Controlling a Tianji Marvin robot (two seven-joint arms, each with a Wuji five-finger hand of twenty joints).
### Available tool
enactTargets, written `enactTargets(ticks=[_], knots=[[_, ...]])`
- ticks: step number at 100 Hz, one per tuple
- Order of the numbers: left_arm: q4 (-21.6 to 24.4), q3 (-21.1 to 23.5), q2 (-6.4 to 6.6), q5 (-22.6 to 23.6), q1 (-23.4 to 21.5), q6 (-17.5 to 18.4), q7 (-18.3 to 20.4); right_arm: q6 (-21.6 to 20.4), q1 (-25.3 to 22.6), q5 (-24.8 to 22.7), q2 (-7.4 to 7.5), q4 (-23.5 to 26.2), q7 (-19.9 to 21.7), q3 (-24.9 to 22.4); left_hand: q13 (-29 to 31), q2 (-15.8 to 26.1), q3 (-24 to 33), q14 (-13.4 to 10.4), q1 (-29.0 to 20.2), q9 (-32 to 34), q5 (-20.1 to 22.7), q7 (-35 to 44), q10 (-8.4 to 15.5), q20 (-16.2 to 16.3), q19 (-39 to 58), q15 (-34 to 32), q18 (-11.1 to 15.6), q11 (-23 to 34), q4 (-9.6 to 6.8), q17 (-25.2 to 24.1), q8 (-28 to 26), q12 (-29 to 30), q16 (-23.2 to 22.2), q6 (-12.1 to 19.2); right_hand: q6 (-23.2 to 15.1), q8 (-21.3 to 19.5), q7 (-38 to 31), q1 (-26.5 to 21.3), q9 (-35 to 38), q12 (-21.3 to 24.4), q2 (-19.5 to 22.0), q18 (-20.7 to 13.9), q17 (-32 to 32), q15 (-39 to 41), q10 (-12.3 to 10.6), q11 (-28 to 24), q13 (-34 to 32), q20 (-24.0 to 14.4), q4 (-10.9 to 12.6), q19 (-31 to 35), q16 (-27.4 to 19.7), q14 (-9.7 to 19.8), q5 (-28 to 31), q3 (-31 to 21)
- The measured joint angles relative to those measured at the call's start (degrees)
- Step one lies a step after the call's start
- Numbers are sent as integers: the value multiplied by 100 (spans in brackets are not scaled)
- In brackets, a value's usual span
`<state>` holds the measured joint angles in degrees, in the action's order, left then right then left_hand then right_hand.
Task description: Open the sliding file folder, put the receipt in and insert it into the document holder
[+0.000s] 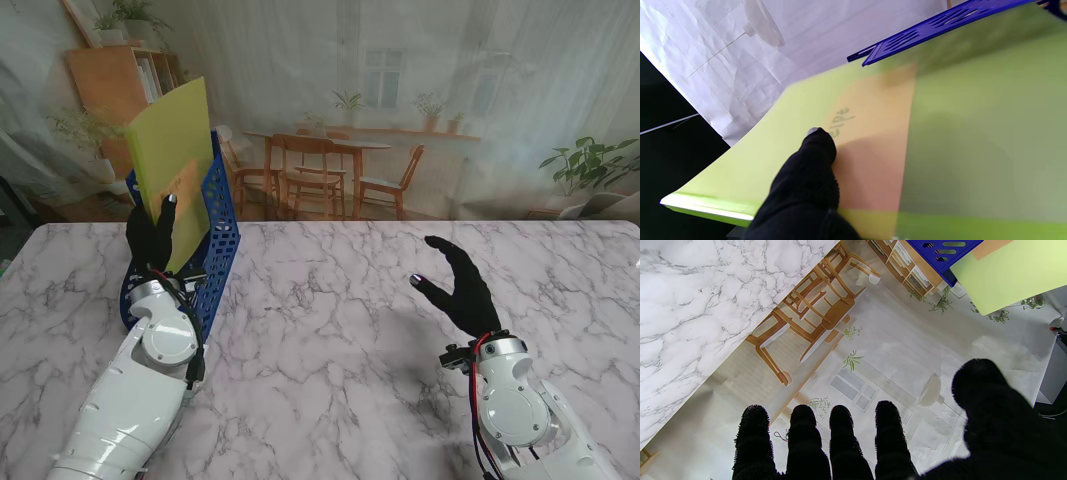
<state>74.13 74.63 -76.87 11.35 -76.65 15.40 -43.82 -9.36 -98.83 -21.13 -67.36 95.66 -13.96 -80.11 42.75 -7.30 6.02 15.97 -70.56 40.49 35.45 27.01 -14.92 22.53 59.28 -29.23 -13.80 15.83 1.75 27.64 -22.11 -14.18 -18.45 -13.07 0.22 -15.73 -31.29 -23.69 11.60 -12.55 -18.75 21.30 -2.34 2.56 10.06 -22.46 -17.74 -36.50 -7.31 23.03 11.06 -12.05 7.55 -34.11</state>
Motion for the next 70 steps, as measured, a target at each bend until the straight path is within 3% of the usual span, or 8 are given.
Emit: enactTargets(ticks=[22,48,65,70], knots=[[-145,-23,23,52,92,45,-105,-1,-2,-8,0,0,-4,-10,-2,2,0,0,0,0,0,-19,30,7,-10,2,0,0,0,-31,0,0,-1,8,0,-9,1,-28,0,0,63,-3,0,0,0,0,0,-2,10,-1,0,2,0,3],[-726,-92,-13,-27,228,404,-109,2,8,-8,1,-20,1,3,-197,135,-162,-21,0,0,-27,1,509,11,-93,45,68,1,0,-226,-76,0,-1,317,0,-10,1,-28,0,0,63,-3,-1,0,0,0,0,-4,10,-2,0,8,0,3],[-972,-144,-14,-80,280,530,-18,2,17,-23,3,-44,2,13,-567,138,-359,-112,0,-156,-46,33,632,11,-350,239,213,-5,0,-638,-76,-1,-6,408,0,-11,1,-28,0,0,63,-3,-2,0,-3,0,0,-6,10,-2,0,68,0,3],[-1040,-166,-15,-80,290,540,3,2,19,-23,4,-46,2,17,-707,139,-502,-133,8,-374,-261,26,660,11,-424,336,273,-48,0,-770,-71,-1,4,438,0,-11,1,-28,0,0,63,-3,-2,0,-4,0,0,-6,10,-2,0,69,0,3]])
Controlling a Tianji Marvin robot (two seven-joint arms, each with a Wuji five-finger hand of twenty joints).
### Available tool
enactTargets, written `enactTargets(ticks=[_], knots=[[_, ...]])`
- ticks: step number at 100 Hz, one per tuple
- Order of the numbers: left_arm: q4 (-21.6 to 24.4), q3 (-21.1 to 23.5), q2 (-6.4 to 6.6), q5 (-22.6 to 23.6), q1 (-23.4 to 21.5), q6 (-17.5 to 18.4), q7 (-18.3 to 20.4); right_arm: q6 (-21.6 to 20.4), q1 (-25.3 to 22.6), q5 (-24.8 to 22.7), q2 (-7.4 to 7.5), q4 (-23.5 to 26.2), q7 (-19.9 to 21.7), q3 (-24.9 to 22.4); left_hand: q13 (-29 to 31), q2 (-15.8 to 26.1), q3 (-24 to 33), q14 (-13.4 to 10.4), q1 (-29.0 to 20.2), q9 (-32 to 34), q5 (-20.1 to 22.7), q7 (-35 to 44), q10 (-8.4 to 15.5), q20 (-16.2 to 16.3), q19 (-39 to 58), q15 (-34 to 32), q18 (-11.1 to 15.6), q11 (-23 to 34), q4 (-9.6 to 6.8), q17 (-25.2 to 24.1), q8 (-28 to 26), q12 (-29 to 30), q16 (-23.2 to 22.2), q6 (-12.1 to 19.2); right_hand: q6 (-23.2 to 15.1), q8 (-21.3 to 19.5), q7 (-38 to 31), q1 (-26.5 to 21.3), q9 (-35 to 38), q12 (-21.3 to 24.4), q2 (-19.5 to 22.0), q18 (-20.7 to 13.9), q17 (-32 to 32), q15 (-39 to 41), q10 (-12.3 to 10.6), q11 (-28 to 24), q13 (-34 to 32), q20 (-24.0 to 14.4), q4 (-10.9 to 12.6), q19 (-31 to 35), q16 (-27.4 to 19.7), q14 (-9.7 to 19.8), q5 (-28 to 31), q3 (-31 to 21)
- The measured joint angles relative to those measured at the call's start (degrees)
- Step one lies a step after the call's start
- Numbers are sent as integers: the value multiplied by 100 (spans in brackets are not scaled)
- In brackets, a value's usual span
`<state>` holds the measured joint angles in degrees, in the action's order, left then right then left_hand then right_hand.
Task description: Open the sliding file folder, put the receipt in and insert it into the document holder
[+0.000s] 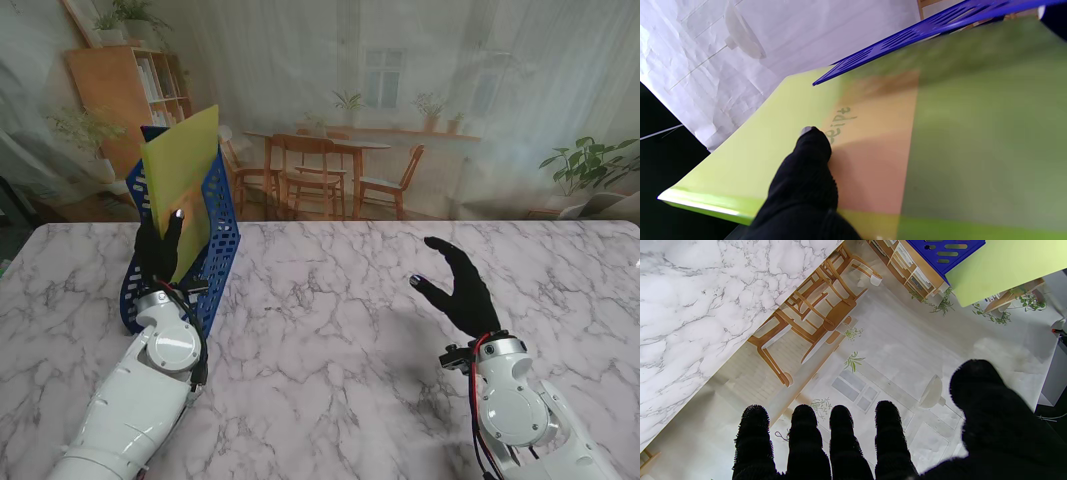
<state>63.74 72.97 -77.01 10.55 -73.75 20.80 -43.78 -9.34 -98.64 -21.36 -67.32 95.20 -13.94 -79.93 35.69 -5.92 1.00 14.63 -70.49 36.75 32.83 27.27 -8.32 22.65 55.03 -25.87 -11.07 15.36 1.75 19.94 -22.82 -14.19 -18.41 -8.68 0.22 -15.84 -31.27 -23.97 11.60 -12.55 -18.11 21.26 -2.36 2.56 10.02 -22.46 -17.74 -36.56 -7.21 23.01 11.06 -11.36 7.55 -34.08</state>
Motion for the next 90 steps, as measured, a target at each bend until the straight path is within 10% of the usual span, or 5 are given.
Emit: enactTargets(ticks=[32,90], knots=[[-176,-62,31,197,-40,175,169,6,6,-9,0,-10,-10,11,-1384,-390,-59,-115,1728,-1548,-1248,-1030,6,2,-846,414,352,-240,-64,-1127,269,133,152,-82,0,0,0,0,0,0,0,-1,0,0,-1,0,0,-13,0,-9,0,4,0,0],[1790,783,436,375,-569,-75,1644,-5,22,-15,0,-31,-10,10,-1355,-373,-59,-122,1574,-1596,-1242,-1082,6,2,-881,416,355,-167,-64,-1092,271,133,152,-137,0,-1,0,0,0,0,0,-4,-1,0,-2,0,0,-51,0,-12,0,5,0,0]])
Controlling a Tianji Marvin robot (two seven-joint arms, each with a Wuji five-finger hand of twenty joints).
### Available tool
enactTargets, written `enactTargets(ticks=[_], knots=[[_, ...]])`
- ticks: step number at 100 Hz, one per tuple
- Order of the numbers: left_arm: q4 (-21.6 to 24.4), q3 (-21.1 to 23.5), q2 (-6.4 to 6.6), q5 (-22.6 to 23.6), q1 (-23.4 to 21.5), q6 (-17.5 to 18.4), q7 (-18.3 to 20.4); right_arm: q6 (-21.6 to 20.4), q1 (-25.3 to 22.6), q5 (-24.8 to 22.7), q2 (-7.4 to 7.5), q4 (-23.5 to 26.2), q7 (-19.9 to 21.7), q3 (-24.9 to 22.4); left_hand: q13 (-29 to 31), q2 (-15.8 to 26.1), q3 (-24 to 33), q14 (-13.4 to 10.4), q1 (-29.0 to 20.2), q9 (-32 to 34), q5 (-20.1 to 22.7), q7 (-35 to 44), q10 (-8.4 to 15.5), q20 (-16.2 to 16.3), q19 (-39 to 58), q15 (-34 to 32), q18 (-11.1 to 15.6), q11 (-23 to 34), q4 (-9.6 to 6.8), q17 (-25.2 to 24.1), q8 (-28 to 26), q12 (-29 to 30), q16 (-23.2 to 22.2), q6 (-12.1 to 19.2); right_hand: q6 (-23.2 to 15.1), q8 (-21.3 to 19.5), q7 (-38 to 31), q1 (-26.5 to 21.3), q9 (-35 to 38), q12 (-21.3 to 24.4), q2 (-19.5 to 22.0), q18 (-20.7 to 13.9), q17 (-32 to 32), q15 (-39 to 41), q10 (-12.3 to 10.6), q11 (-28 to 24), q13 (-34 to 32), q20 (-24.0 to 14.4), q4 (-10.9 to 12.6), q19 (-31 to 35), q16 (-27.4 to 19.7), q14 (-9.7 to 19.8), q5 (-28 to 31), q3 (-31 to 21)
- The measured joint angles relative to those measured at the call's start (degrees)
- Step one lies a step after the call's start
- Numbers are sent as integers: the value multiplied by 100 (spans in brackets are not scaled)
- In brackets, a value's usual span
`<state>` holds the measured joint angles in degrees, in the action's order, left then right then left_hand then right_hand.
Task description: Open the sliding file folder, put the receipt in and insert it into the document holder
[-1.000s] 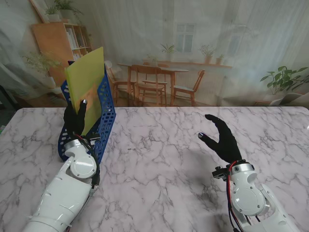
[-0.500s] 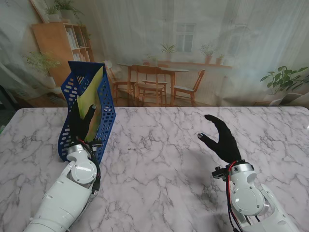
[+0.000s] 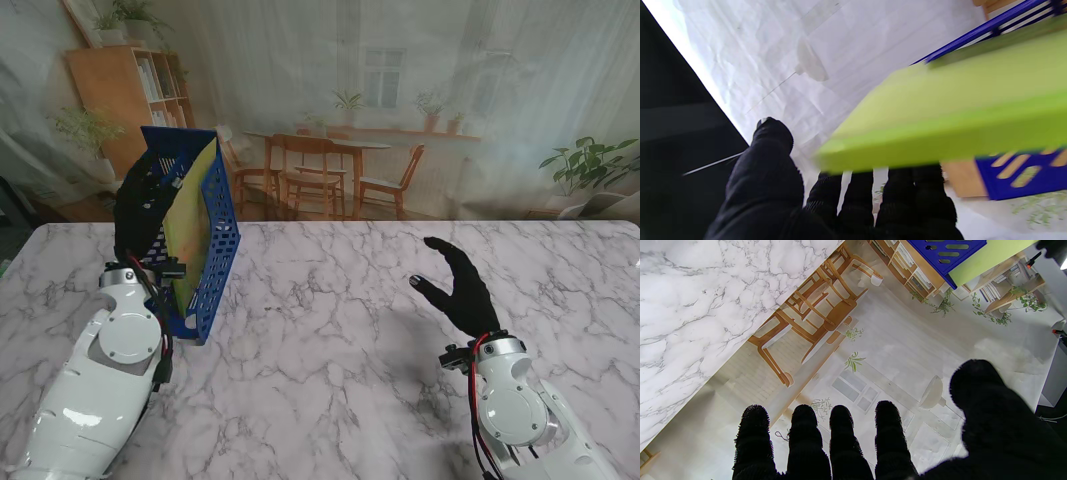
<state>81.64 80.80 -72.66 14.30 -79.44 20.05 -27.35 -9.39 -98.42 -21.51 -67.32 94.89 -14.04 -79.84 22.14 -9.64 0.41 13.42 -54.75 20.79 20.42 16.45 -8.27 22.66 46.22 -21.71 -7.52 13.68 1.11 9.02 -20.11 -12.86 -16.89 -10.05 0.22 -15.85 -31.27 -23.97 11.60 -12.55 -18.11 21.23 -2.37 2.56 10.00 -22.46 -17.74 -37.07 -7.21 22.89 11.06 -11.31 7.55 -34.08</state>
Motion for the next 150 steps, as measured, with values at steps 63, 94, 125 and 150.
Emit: enactTargets(ticks=[63,94,125,150], knots=[[2319,20,513,-459,-358,-797,1735,-188,25,30,4,-34,36,-15,75,611,-2,234,-356,854,847,104,-361,0,2,0,-359,151,-1,-72,-164,-95,-166,-141,0,0,0,0,0,-3,0,-3,-1,0,-60,-1,0,-4,0,-34,0,3,0,0],[2973,-693,620,-1175,-589,-1600,2698,-268,-44,140,51,111,263,12,242,678,-2,374,-354,1073,1059,-154,-452,0,2,105,-533,-7,-1,-115,-278,-161,-238,-170,-1,-6,8,0,0,-59,0,-5,-20,0,-121,-148,-26,-5,0,-38,0,4,227,0],[2328,-1252,706,-1448,-877,-1782,3179,-219,-126,209,130,396,562,249,323,678,-2,503,-351,1309,1111,-293,-510,221,154,55,-720,54,-1,-209,-448,-814,-1009,-167,-22,-12,13,0,27,-90,0,-7,-85,0,-133,-200,-83,-5,0,-46,0,6,328,0],[1243,-1668,691,-1053,-768,-1722,3038,-135,102,-78,146,237,537,561,331,678,-3,625,-351,1240,1374,-270,-516,725,434,-462,-724,801,-1,-326,-773,-2263,-2259,-159,-600,-71,-63,0,346,-133,2,-9,-220,5,-357,-318,-309,-5,0,-46,14,136,922,4]])
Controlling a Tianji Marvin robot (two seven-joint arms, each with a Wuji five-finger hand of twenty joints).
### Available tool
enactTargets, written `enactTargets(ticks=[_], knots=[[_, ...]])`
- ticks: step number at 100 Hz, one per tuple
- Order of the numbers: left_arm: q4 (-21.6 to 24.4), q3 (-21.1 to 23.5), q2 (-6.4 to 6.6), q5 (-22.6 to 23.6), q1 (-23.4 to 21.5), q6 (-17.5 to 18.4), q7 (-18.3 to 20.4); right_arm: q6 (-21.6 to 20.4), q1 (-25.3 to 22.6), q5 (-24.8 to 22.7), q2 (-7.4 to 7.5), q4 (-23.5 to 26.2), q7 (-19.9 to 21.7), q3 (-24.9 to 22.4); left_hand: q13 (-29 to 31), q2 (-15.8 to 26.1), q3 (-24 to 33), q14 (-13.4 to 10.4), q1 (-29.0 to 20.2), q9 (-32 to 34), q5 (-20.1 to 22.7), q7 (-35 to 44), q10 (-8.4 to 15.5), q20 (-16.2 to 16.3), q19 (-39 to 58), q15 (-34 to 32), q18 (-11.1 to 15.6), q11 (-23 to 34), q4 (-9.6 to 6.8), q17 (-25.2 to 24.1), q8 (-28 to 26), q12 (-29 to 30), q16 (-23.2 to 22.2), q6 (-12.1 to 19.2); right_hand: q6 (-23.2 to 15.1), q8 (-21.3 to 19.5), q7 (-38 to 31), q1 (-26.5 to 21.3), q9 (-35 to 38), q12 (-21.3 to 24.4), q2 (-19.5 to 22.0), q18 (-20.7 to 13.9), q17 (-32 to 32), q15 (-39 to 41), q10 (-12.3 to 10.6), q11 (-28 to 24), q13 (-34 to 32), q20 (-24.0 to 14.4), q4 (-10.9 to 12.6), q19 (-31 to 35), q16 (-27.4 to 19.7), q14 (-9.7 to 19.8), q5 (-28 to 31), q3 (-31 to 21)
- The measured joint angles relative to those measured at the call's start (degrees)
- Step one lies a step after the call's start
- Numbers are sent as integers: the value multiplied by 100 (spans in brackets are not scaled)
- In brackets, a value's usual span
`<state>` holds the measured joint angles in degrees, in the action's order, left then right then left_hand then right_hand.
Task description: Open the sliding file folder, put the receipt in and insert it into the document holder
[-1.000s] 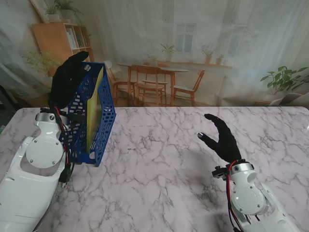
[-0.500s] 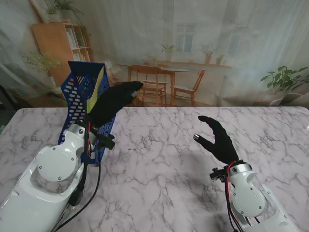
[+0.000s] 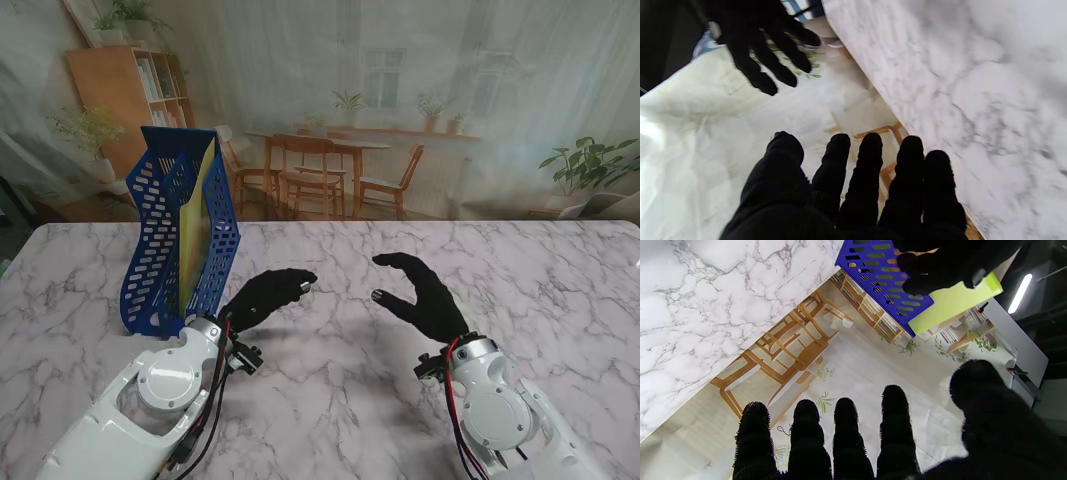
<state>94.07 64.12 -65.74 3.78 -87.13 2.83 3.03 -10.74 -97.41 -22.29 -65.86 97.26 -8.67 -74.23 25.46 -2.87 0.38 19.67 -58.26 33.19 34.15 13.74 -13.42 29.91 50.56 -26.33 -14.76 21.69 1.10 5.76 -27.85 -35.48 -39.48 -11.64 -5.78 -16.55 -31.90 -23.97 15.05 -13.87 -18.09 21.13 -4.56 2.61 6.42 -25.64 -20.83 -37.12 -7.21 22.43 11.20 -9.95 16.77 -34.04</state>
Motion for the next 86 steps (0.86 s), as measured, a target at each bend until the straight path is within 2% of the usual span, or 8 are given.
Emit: enactTargets(ticks=[4,5,12,22,39,53,66,86], knots=[[-155,-57,-18,162,43,-1,-149,32,107,-15,1,-120,-13,85,-123,2,0,7,0,-128,-3,-5,0,-24,-171,342,0,-333,0,-71,21,435,366,1,-71,0,-25,0,131,0,0,0,-6,0,-38,-3,-14,0,0,0,0,5,56,3],[-198,-70,-23,219,56,-1,-185,41,139,-15,0,-157,-18,109,-140,3,0,-3,0,-135,-5,-7,0,-71,-233,409,3,-551,0,-82,48,601,436,1,-72,0,-11,0,139,0,0,0,-6,0,-63,-3,-14,0,0,0,0,8,56,3],[-467,-123,-63,562,140,-5,-378,79,355,6,-2,-419,-31,256,-347,66,0,-82,1,-344,-5,-45,0,-294,-659,822,17,-1056,0,-199,133,1320,1015,1,-120,-1,-10,0,150,0,0,0,-8,0,-76,-3,-17,0,0,0,0,14,56,6],[-783,-117,-118,679,218,-3,-557,111,627,97,-12,-742,20,401,-397,67,0,-110,1,-484,-122,-103,4,-442,-886,975,74,-1247,0,-279,181,1673,1300,1,-133,-1,-10,0,209,0,0,-1,-9,0,-152,3,-66,0,0,0,1,18,56,7],[-822,115,-147,723,94,98,-610,172,789,209,-21,-919,88,535,-497,196,0,-112,2,-484,-122,-154,4,-502,-965,1011,74,-1301,0,-364,203,1697,1346,1,-139,-1,-17,0,353,0,0,-1,-41,1,-209,13,-70,0,0,0,1,32,186,7],[-650,245,-75,1169,-70,334,-588,199,811,233,-36,-933,139,558,-504,224,0,-112,105,-478,-122,-157,4,-502,-966,1012,74,-1301,0,-340,204,1697,1346,1,-140,-1,-20,0,426,0,0,-1,-85,4,-211,20,-136,0,0,0,4,74,266,7],[-607,407,-63,1025,-122,438,-530,196,822,221,-37,-931,154,558,-504,225,0,-110,106,-476,-122,-157,1,-502,-966,1012,70,-1301,0,-340,204,1697,1346,-3,-140,-1,-17,0,509,0,0,-1,-148,4,-211,23,-205,0,0,0,5,76,327,3],[-772,485,-34,1117,-48,571,-568,167,920,220,-41,-987,136,583,-505,225,0,-103,106,-471,-122,-158,0,-453,-966,1013,66,-1301,0,-340,204,1653,1346,-19,-140,-2,-17,0,510,0,0,-1,-149,4,-211,59,-205,0,0,0,5,77,327,-1]])
